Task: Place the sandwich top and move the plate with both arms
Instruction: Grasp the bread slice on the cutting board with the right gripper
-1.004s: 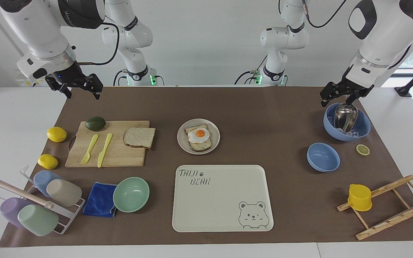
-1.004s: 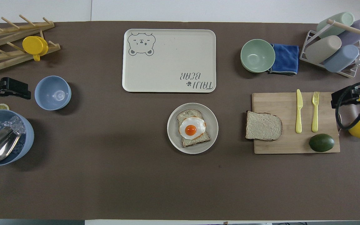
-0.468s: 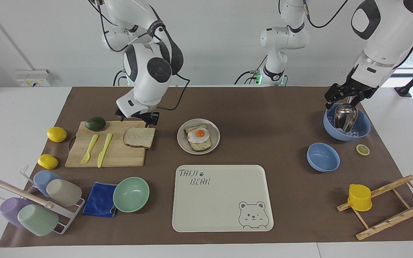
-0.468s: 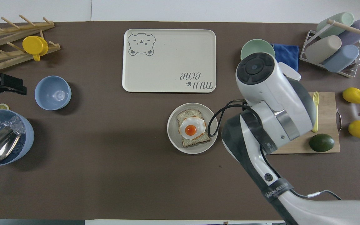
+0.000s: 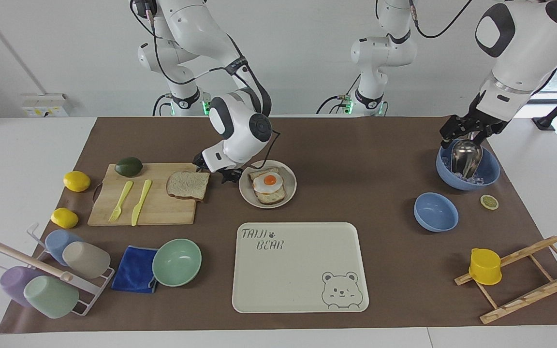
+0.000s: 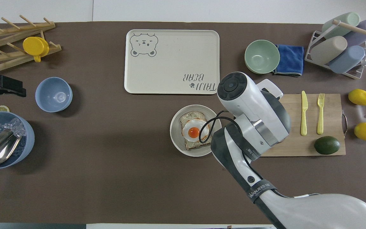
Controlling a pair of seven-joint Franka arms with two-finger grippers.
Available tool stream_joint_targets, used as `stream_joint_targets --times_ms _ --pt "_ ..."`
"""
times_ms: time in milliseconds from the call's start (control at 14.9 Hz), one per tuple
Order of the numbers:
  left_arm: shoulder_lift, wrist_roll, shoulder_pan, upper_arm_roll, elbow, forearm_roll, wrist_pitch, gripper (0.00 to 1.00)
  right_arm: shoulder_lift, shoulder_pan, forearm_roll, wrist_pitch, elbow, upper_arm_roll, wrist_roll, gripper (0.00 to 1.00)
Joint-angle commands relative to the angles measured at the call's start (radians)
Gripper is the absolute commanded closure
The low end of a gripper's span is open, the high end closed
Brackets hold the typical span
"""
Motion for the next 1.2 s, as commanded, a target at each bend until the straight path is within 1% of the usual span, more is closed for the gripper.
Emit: stream_joint_targets --times_ms 0,67,134,268,1004,1070,1137 --pt "-0.044 -0.009 0.002 -0.001 -0.060 -0.009 0.023 0.00 -0.027 -0.019 -0.018 0.078 -0.077 0.000 0.027 0.02" --pt "-0.053 -0.009 0.000 -0.001 -0.079 -0.009 0.026 0.00 -0.024 -0.029 -0.018 0.097 -0.085 0.000 0.027 0.07" --pt "-0.059 -0.010 -0.006 -0.003 -0.089 -0.009 0.028 0.00 -0.020 -0.038 -0.018 0.104 -0.086 -0.002 0.025 0.09" --pt "-0.059 -0.010 -0.008 -0.003 -0.091 -0.009 0.039 0.00 -0.020 -0.042 -0.018 0.106 -0.088 0.000 0.025 0.22" --pt "-0.075 -0.009 -0.008 -0.008 -0.123 -0.009 0.049 0.00 -0.032 -0.073 -0.024 0.147 -0.154 -0.002 -0.035 0.23" --pt "-0.073 -0.009 -0.009 -0.007 -0.125 -0.009 0.051 0.00 -0.033 -0.073 -0.033 0.147 -0.161 -0.002 -0.035 0.29" --pt "-0.075 -0.009 -0.009 -0.009 -0.125 -0.009 0.051 0.00 -0.035 -0.075 -0.037 0.143 -0.163 -0.002 -0.038 0.45"
